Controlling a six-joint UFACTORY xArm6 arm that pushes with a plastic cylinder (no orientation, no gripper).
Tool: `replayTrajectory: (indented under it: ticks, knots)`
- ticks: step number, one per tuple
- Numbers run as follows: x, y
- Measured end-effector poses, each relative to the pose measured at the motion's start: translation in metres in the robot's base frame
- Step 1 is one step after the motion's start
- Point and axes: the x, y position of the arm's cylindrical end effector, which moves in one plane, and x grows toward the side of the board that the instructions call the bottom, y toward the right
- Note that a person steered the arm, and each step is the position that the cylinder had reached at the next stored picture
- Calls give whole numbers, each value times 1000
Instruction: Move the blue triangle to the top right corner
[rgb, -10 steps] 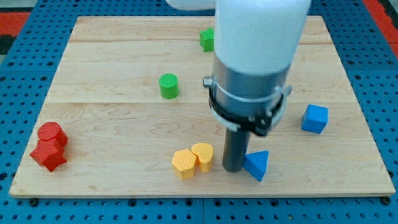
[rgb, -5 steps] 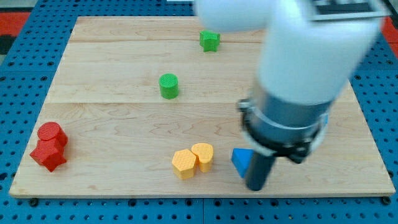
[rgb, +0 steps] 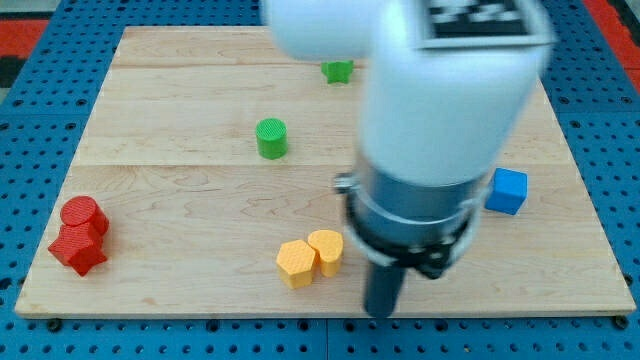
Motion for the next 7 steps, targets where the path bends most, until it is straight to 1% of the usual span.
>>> replayTrajectory:
  ticks: [2,3,4,5,6,7]
  knots:
    - [-26,29]
    - [-47,29]
    - [-58,71]
    - [-88,71]
    - [-112,50]
    - [-146,37]
